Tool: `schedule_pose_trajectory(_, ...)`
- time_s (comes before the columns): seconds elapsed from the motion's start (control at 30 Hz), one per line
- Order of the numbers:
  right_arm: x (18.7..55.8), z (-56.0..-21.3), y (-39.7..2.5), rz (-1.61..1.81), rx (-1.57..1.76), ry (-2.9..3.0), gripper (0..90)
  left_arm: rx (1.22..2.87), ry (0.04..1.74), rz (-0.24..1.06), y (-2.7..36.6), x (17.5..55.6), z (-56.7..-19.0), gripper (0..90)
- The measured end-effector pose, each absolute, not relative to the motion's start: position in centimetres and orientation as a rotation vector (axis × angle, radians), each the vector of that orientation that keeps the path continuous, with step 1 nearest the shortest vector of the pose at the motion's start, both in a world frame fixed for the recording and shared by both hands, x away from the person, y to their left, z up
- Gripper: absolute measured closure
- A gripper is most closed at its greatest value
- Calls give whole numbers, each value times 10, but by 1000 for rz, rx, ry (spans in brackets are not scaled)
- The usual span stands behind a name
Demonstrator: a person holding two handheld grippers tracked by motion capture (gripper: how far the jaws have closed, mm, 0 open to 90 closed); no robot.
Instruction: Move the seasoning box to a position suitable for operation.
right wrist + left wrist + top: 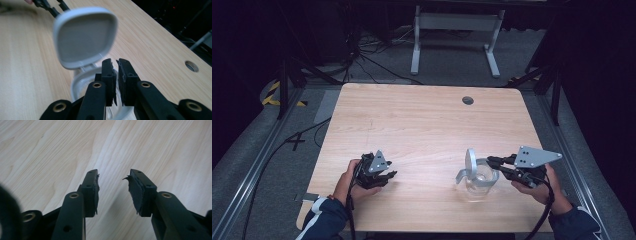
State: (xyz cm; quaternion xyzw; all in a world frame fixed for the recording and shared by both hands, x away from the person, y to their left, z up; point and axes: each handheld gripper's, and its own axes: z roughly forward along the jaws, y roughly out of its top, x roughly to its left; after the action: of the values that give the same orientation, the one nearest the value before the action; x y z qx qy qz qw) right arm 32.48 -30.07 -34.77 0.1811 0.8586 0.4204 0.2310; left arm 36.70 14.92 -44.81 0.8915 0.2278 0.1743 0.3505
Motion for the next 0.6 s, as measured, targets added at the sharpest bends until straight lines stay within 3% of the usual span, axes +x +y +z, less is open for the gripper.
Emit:
schedule_pose_trajectory(0.4, 341, -364, -349, 1086, 662, 2311, 761, 2256, 687, 394, 177, 375, -459, 447)
schedule_pose_trajectory(0.6, 345, -378, -364, 1038, 723, 2312, 673, 2244, 742, 380, 186, 374, -461, 392)
